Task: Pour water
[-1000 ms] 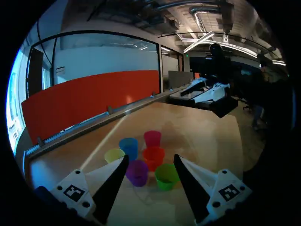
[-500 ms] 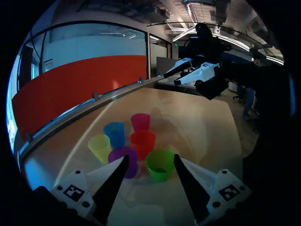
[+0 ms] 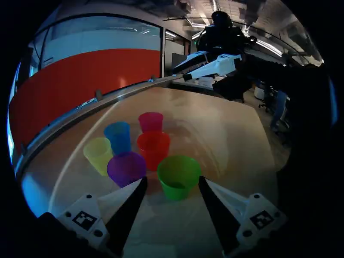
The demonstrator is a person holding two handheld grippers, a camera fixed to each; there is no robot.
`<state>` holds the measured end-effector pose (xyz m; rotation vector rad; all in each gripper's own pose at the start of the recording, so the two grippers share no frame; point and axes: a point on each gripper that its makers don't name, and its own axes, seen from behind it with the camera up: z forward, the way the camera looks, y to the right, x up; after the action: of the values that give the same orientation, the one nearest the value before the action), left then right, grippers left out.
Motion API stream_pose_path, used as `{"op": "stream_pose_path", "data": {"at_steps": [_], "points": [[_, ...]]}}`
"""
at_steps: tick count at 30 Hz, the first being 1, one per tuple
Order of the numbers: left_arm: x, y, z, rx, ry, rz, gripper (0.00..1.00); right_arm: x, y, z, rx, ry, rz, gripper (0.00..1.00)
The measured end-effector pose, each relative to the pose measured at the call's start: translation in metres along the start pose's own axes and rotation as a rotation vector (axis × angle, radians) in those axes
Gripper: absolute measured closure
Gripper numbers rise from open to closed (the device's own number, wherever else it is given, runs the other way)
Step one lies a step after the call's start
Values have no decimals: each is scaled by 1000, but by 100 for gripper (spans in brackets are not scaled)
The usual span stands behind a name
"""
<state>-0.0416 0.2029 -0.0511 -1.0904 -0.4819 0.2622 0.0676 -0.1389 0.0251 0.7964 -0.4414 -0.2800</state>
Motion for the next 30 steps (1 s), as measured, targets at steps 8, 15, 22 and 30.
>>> {"op": "stream_pose_path", "data": {"at_steps": [8, 15, 22, 30], "points": [[-11, 2, 12, -18, -20, -9, 12, 1, 4, 9, 0, -3, 0, 1], [-15, 7, 23, -24, -26, 10, 12, 0, 5, 15, 0, -9, 0, 1], [-16, 5, 34, -19, -26, 19, 12, -3, 5, 18, 3, -16, -6, 0], [-14, 7, 42, -25, -18, 29, 12, -6, 5, 21, 5, -23, -11, 1]]}}
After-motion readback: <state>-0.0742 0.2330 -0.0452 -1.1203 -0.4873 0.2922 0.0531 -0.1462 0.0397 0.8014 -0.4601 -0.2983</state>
